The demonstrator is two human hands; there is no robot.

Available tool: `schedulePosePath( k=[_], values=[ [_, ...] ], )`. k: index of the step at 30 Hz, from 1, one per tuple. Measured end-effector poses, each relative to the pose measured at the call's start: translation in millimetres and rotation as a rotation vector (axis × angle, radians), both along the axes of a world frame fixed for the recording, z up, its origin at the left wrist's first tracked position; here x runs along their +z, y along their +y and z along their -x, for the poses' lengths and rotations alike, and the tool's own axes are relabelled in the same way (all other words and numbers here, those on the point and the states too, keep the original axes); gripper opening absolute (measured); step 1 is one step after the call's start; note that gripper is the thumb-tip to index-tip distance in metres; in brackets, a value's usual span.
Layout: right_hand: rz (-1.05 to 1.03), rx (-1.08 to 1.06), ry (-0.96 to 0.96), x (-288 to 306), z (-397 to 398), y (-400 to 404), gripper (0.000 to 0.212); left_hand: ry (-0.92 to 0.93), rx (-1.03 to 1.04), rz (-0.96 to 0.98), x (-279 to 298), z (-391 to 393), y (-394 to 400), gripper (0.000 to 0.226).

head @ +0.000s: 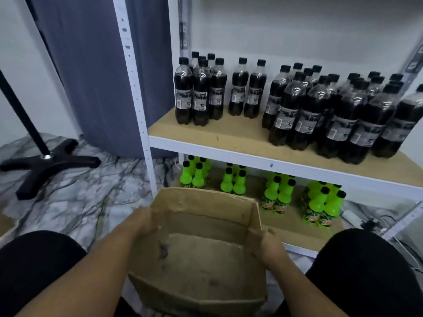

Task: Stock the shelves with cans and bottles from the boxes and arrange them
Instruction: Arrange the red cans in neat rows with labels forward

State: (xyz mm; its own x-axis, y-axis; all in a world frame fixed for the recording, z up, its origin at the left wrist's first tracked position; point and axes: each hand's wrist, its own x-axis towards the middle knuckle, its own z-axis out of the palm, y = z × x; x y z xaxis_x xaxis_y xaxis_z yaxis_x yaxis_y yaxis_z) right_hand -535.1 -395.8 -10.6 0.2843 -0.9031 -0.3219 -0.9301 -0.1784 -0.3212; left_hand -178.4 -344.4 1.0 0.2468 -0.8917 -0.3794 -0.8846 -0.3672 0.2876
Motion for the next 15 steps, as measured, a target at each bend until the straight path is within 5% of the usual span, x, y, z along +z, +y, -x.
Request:
schedulePosePath(
  k=[5, 10, 15],
  values=[
    [-0.085, -0.12, -0.138, -38, 4, -10, 0.03, 0.052, 0.04, -0.149, -36, -41, 5, 0.073],
    [0.107, -0.078, -0.236, -50, 13, -13, 0.074, 0.165, 0.059, -0.139, -48, -55, 6, 0.091],
    [-0.041, -0.113, -0.306, -44, 20, -11, 0.077, 0.294, 0.079, -0.065, -50, -60, 10, 0.093]
  ],
)
